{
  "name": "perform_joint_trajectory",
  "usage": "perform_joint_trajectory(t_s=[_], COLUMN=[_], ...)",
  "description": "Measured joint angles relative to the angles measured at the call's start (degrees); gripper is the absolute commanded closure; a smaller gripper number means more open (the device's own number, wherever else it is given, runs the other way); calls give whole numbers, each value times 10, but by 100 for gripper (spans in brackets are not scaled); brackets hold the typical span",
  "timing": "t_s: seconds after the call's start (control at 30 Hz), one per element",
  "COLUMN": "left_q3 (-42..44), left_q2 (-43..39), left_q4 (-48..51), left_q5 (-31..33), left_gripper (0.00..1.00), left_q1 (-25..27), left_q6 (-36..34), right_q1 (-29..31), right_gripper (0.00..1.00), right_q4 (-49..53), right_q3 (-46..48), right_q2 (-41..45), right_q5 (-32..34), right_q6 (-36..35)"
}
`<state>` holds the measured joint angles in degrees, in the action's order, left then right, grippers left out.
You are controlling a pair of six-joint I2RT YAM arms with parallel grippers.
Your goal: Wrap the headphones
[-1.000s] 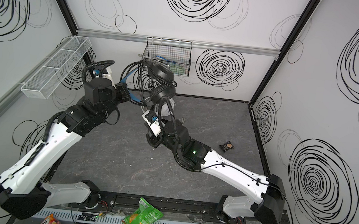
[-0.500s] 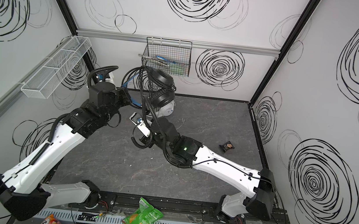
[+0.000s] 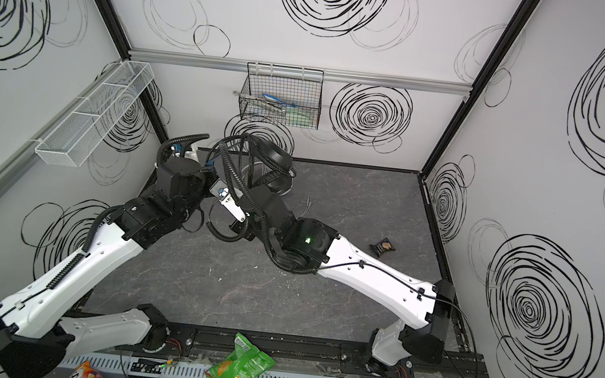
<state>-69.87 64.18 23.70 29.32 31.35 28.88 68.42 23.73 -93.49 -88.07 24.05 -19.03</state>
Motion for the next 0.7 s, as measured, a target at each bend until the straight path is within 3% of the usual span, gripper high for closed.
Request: perform_joint_trajectory(t_s=[0.2,0.37,0.7], left_q3=[26,44,55], left_q2=[-9,-11,-12], left_q4=[6,-6,-14], left_q5=[33,48,41], left_gripper=[100,100,100], left_q1=[50,58,66], left_q6=[-8,5,10], right_q1=[-28,-61,-66], right_gripper=[100,100,100], right_q4=[43,60,58], right_q3=[-17,-11,27], right_q2=[-14,-10,24], right_q5=[-6,-38,-46], right_q6=[44,85,97])
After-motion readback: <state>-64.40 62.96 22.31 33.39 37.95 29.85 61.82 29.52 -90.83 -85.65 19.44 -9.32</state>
